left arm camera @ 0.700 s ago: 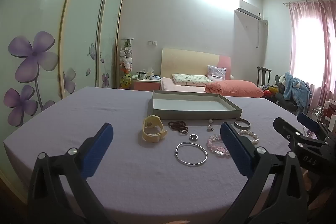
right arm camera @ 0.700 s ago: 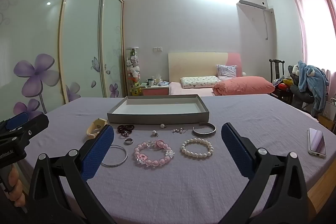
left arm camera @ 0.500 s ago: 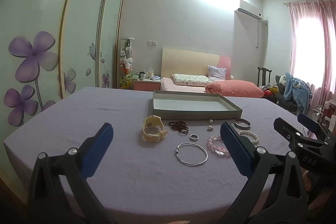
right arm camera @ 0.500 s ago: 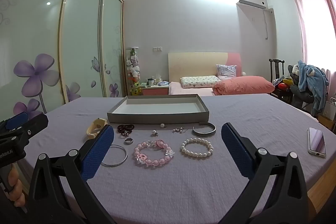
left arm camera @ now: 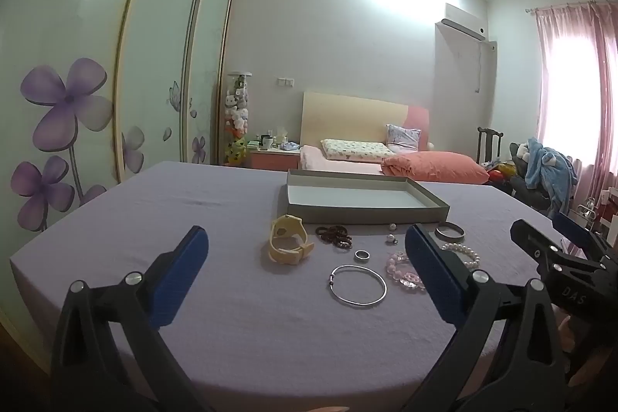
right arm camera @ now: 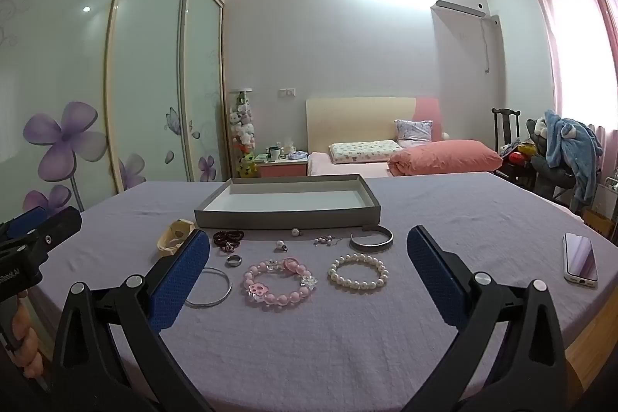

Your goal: Organize jewelry

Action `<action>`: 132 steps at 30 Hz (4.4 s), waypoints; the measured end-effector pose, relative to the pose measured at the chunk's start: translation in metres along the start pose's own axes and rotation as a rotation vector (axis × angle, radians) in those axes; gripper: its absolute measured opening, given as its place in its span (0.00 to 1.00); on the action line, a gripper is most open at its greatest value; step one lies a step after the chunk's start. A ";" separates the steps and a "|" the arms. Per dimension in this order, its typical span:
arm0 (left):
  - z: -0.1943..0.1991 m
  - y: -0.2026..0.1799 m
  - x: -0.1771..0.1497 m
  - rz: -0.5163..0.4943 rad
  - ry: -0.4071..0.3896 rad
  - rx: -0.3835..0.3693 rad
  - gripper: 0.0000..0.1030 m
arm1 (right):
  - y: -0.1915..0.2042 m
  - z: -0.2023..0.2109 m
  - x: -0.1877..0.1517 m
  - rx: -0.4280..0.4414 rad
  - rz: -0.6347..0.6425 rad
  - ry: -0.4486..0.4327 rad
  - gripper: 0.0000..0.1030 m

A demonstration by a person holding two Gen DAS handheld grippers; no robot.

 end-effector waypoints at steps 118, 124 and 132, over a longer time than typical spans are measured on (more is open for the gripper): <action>-0.181 -0.040 -0.017 -0.076 0.600 -0.087 0.96 | -0.094 -0.129 0.010 -0.090 -0.099 0.534 0.10; -0.194 -0.048 -0.022 -0.085 0.645 -0.079 0.96 | -0.089 -0.132 0.014 -0.055 -0.089 0.531 0.10; -0.201 -0.053 -0.019 -0.107 0.642 -0.030 0.91 | -0.090 -0.132 0.018 -0.038 -0.091 0.523 0.10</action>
Point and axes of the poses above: each gripper's, at about its wrist camera, not at the fingertips, and z roughly against the way its jaws point, y to its left, x to its top, the point moved 2 cm from there along -z, roughly the way its jaws point, and after that the axes turned 11 degrees about y, right-handed, at the moved point
